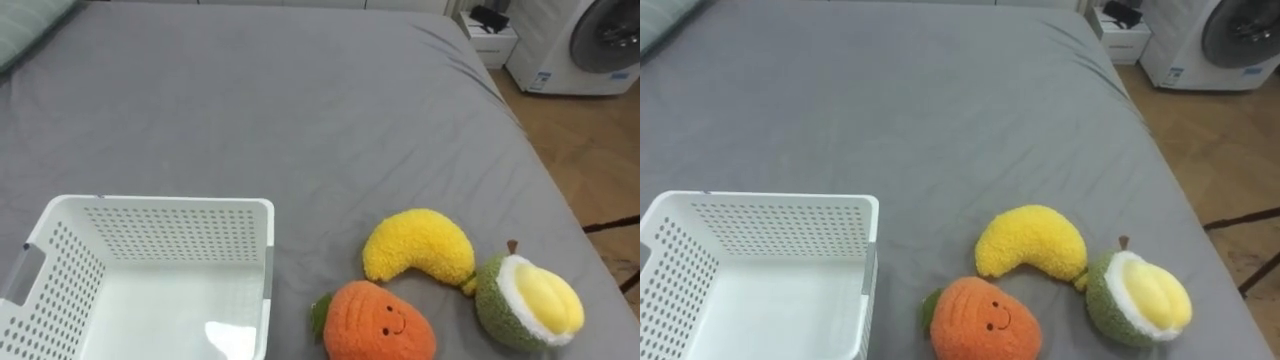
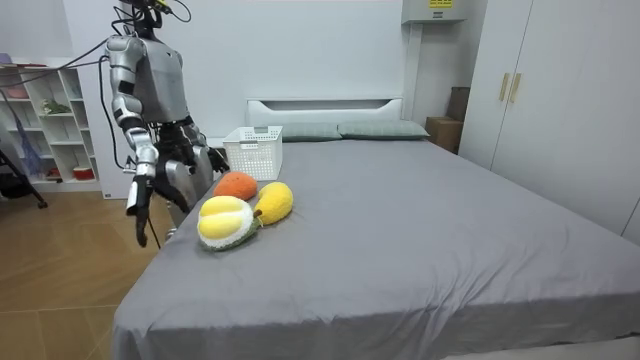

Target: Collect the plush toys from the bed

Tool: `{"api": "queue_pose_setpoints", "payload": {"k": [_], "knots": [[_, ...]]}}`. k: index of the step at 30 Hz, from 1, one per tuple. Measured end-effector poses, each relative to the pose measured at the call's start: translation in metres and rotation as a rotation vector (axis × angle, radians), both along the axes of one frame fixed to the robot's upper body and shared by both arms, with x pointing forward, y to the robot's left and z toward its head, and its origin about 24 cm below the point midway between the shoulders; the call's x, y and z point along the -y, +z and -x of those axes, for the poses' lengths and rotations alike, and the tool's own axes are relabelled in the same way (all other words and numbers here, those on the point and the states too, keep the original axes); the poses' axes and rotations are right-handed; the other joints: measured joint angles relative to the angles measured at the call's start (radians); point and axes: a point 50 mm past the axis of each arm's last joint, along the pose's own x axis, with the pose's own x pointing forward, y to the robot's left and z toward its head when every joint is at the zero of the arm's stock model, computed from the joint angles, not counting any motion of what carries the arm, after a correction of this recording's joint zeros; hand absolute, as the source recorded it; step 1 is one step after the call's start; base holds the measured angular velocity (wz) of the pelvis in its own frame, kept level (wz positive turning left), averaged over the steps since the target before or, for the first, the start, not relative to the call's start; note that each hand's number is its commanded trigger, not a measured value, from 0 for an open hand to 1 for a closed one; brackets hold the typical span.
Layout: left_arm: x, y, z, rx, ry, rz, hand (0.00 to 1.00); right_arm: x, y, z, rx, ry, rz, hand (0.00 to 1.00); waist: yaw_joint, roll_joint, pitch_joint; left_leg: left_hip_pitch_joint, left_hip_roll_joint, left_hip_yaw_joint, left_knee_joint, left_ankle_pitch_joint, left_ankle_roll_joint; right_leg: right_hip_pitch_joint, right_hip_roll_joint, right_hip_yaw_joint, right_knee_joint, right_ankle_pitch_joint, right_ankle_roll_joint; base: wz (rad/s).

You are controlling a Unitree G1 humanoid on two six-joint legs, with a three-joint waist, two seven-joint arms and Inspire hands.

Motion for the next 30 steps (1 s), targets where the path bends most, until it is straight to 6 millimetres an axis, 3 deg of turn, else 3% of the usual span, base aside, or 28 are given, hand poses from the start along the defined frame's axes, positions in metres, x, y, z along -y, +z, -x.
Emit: {"api": "queue_pose_setpoints", "payload": {"k": [9,13,30], "knots": [[0.001,0.000,-0.003,0.001,-0.039,0.008,0.00,-0.008,0.026,-0.051,0.057,0.278,0.191,0.00,0.051,0.009,0.0015,-0.008,0.001,0.001,-0.001,0.000,0.000,-0.011,0.000,0.000,0.000,0.002,-0.001,-0.01],[0.001,0.000,-0.003,0.002,-0.042,0.005,0.00,-0.014,0.037,-0.067,0.102,0.353,0.249,0.00,0.056,0.010,0.0008,-0.010,0.001,-0.001,-0.001,0.000,0.000,-0.010,-0.002,-0.010,-0.001,0.002,-0.001,0.02],[0.000,0.001,-0.003,-0.008,-0.098,-0.003,0.00,-0.041,0.034,-0.080,0.098,0.563,0.271,0.00,0.062,0.021,-0.0072,-0.028,0.002,-0.004,0.005,0.000,0.000,-0.022,-0.005,-0.025,0.000,0.005,-0.002,0.00]]}}
